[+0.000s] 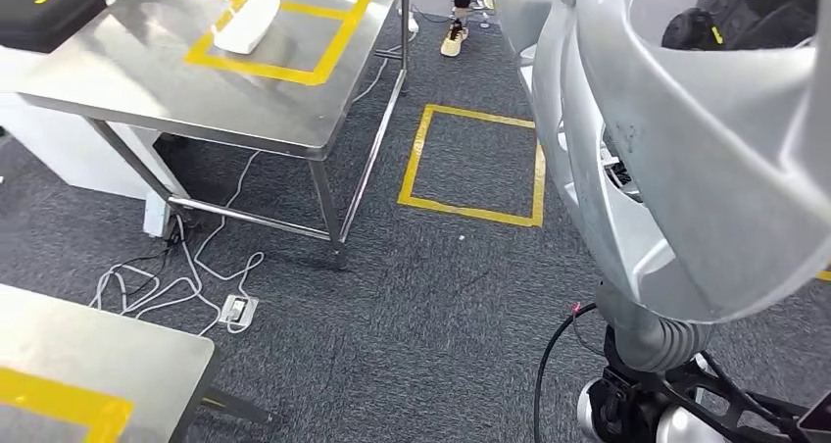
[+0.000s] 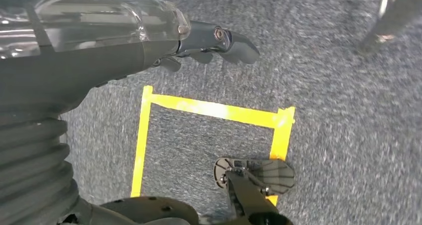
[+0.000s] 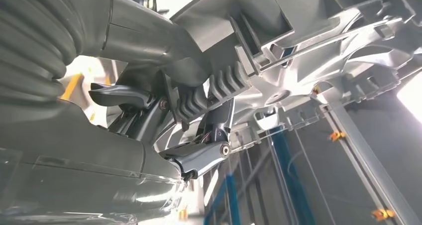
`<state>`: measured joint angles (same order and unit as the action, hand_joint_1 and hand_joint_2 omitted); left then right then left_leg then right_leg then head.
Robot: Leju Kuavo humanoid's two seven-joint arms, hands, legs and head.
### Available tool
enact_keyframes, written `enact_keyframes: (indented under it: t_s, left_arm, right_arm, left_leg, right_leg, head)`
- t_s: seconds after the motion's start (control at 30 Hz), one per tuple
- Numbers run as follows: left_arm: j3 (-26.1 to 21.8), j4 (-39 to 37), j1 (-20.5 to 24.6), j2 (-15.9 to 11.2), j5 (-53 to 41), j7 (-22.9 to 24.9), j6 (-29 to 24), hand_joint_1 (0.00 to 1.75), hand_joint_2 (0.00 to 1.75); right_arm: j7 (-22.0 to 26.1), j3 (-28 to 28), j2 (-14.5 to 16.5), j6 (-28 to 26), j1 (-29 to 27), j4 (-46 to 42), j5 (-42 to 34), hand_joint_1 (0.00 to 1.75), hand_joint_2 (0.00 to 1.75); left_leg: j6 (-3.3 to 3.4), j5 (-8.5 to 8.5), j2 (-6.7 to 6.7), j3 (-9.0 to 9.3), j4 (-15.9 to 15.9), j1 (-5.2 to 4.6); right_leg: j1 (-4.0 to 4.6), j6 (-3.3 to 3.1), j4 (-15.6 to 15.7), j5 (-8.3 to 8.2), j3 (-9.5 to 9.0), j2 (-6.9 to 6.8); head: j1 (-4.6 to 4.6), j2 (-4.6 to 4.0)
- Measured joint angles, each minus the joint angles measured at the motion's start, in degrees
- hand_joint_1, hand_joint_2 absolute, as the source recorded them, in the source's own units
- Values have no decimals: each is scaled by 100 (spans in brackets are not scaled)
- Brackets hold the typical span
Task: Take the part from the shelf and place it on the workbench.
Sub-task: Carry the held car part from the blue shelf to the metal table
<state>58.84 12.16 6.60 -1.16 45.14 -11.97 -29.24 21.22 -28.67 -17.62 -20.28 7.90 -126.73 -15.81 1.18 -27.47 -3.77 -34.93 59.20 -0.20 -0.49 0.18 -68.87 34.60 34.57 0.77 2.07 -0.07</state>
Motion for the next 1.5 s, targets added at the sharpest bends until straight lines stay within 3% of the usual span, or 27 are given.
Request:
enact_keyframes:
  t_s: [0.07,0.1,0.13,0.2,0.27,0.33,0.4,0.43,0.5,0.53,0.6,0.63,0.7,0.77,0.83,0.9,0.93,0.97,1.03,1.1,1.17,1.2,1.23,1.27,1.37,1.43,1.5]
  left_arm:
    - [1,1,7,5,-25,-4,34,0,175]
    - [2,2,12,10,-37,-2,47,0,175]
    - [3,2,12,14,-46,1,57,0,175]
    - [4,1,0,9,-60,8,67,0,175]
    - [5,0,-10,-7,-67,13,69,0,175]
    - [8,-1,1,-19,-65,13,69,0,175]
    - [9,-1,6,-22,-55,10,69,0,175]
    - [9,-1,1,-26,-49,8,69,0,175]
    - [9,-1,-3,-40,-39,4,69,0,175]
    - [9,0,0,-46,-37,1,69,0,175]
    - [9,2,14,-51,-33,-5,69,0,175]
    - [9,2,18,-49,-28,-5,68,0,175]
    - [9,2,18,-49,-20,-6,61,0,175]
    - [9,2,21,-44,-15,-7,49,0,175]
    - [9,2,38,-28,-13,-7,40,0,175]
    - [9,2,42,-11,-12,-7,39,0,175]
    - [9,2,37,-5,-11,-7,39,0,175]
    - [9,2,30,-3,-11,-7,39,0,175]
    - [9,2,21,-1,-11,-7,39,0,175]
    - [9,2,22,7,-11,-8,37,0,175]
    - [9,2,16,16,-8,-13,30,0,175]
    - [9,2,8,16,-2,-22,21,0,175]
    - [9,2,-1,15,7,-33,12,0,175]
    - [9,2,-7,13,16,-46,3,0,175]
    - [9,2,-2,11,32,-70,-11,0,175]
    - [9,3,-1,16,32,-79,-10,0,175]
    - [9,2,-2,15,32,-90,-11,0,175]
  right_arm:
    - [25,8,-2,28,-16,-4,-13,175,175]
    - [40,11,-3,41,-29,-10,-16,175,175]
    - [55,15,-3,53,-40,-16,-16,175,175]
    - [71,21,-2,64,-52,-27,-18,175,175]
    - [79,27,1,75,-74,-36,-26,175,175]
    - [86,31,2,87,-96,-45,-33,175,175]
    - [91,32,2,98,-100,-50,-33,175,175]
    - [92,32,5,102,-101,-50,-33,175,175]
    - [92,32,8,107,-98,-51,-33,175,175]
    - [92,32,9,109,-97,-54,-32,175,175]
    - [92,33,9,115,-91,-61,-31,175,175]
    - [92,33,9,120,-87,-64,-31,175,175]
    - [92,34,9,138,-69,-64,-38,175,175]
    - [91,37,9,150,-43,-63,-47,175,175]
    - [90,40,3,155,-35,-63,-49,175,175]
    - [90,39,-2,164,-42,-62,-49,175,175]
    - [90,38,-2,167,-42,-61,-49,175,175]
    - [90,37,-2,168,-41,-61,-49,175,175]
    - [90,37,-2,168,-28,-61,-49,175,175]
    - [90,37,-1,170,-7,-61,-50,175,175]
    - [89,37,0,176,8,-61,-59,175,175]
    - [87,37,1,182,17,-61,-71,175,175]
    - [85,37,2,189,28,-60,-88,175,175]
    - [81,37,4,197,42,-60,-104,175,175]
    - [77,39,7,217,87,-54,-139,175,175]
    - [77,38,10,230,99,-48,-167,175,175]
    - [76,38,13,236,105,-46,-198,175,175]
  left_leg:
    - [-16,18,-172,-9,7,-12]
    - [-42,35,-248,-37,11,-4]
    - [-78,58,-323,-73,10,14]
    - [-150,97,-431,-131,3,41]
    - [-211,-28,-57,-234,163,16]
    - [-286,-376,392,-526,742,26]
    - [-362,-624,422,-832,1378,96]
    - [-395,-603,418,-867,1469,126]
    - [-445,-300,516,-608,1030,165]
    - [-460,-157,696,-400,660,159]
    - [-390,-16,1001,-124,138,112]
    - [-332,-33,1055,-100,65,82]
    - [-209,-28,894,-113,48,62]
    - [-127,-9,707,-110,31,68]
    - [-59,5,515,-106,24,65]
    - [-22,12,304,-104,26,49]
    - [-16,15,197,-100,27,40]
    - [-12,18,96,-93,28,32]
    - [-11,21,-85,-66,29,19]
    - [-32,31,-222,-68,37,11]
    - [-92,65,-315,-116,37,34]
    - [-130,83,-360,-138,29,49]
    - [-158,79,-320,-155,36,56]
    - [-184,25,-163,-193,100,44]
    - [-257,-443,377,-574,878,51]
    - [-302,-635,414,-813,1393,97]
    - [-337,-447,456,-680,1202,125]
  right_leg:
    - [11,-109,730,-359,-288,299]
    - [16,-137,953,-426,-371,410]
    - [21,-149,1045,-423,-400,458]
    - [25,-140,1137,-444,-427,325]
    - [15,-147,1240,-498,-477,155]
    - [17,-158,1291,-522,-504,-29]
    - [11,-160,1287,-512,-501,-203]
    - [4,-150,1282,-501,-503,-282]
    - [-13,-104,1257,-464,-517,-421]
    - [-14,-68,1236,-436,-526,-482]
    - [13,11,1185,-374,-537,-590]
    - [27,41,1177,-354,-547,-647]
    - [19,97,1185,-315,-581,-755]
    - [-27,147,1024,-148,-553,-569]
    - [-49,159,386,223,-296,-228]
    - [-40,143,-399,517,82,-106]
    - [-37,127,-568,507,188,-90]
    - [-36,104,-513,379,198,-76]
    - [-30,34,169,-107,-36,23]
    - [-25,-26,823,-415,-280,220]
    - [-9,-41,1025,-435,-354,297]
    - [-2,-45,1071,-442,-372,258]
    - [-6,-56,1107,-462,-383,203]
    - [-11,-73,1150,-490,-398,143]
    - [-12,-111,1226,-536,-425,-75]
    - [-7,-109,1225,-529,-426,-241]
    - [-10,-84,1217,-511,-433,-400]
  head:
    - [-2,0]
    - [-4,0]
    - [-5,0]
    - [14,0]
    - [-23,0]
    - [-92,0]
    - [-148,0]
    - [-174,0]
    - [-224,0]
    - [-245,0]
    - [-277,0]
    - [-272,0]
    - [-240,0]
    - [-211,0]
    - [-158,0]
    - [-102,0]
    - [-76,0]
    - [-56,0]
    - [-12,0]
    - [6,0]
    - [9,0]
    - [13,0]
    - [9,0]
    - [-9,0]
    - [-119,0]
    - [-186,0]
    - [-228,0]
